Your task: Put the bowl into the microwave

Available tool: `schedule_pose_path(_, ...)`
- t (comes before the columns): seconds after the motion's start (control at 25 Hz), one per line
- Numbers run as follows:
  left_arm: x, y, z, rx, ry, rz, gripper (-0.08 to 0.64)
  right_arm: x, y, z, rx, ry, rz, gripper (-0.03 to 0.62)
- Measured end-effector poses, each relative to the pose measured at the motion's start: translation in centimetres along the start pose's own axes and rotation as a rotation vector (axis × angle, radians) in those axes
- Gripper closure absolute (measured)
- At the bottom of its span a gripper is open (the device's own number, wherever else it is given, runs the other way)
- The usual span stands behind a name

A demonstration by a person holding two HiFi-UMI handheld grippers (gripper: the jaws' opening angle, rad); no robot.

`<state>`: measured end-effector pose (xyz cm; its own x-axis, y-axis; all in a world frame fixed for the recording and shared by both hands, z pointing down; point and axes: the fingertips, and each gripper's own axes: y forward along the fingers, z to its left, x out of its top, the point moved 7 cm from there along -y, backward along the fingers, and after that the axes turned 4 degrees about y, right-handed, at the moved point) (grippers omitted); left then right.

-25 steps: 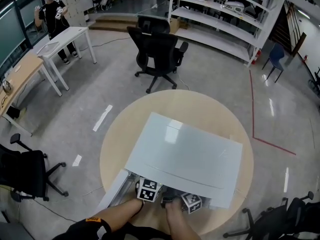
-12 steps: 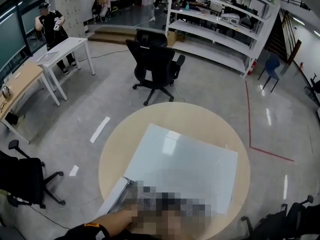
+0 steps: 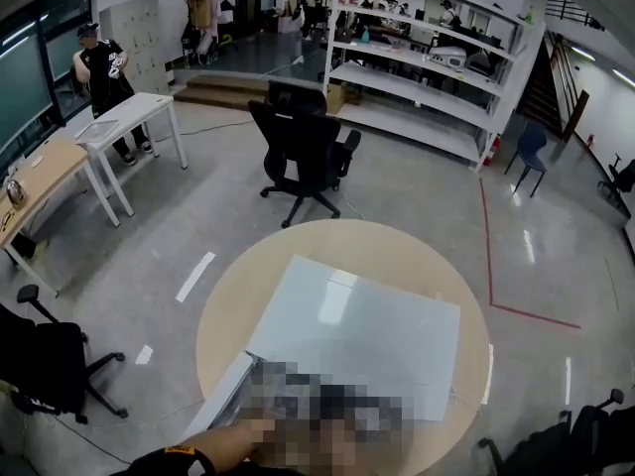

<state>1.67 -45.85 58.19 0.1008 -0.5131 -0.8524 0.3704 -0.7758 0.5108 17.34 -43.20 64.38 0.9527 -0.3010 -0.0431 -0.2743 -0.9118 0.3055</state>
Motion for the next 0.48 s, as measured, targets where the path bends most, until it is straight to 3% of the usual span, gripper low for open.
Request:
schedule_pose_path(0.32, -0.5, -1.9, -1.6, 0.02, -0.012, -0.005, 0.514, 0.0, -3.4, -0.5, -0.012, -0.008, 0.016, 0.526)
schedule_pose_path(0.48, -1.2, -3.7, -2.4, 0.031, -0.024, -0.003, 0.514, -0.5, -6.0, -0.2, 0.007, -0.12, 0.089, 0.528)
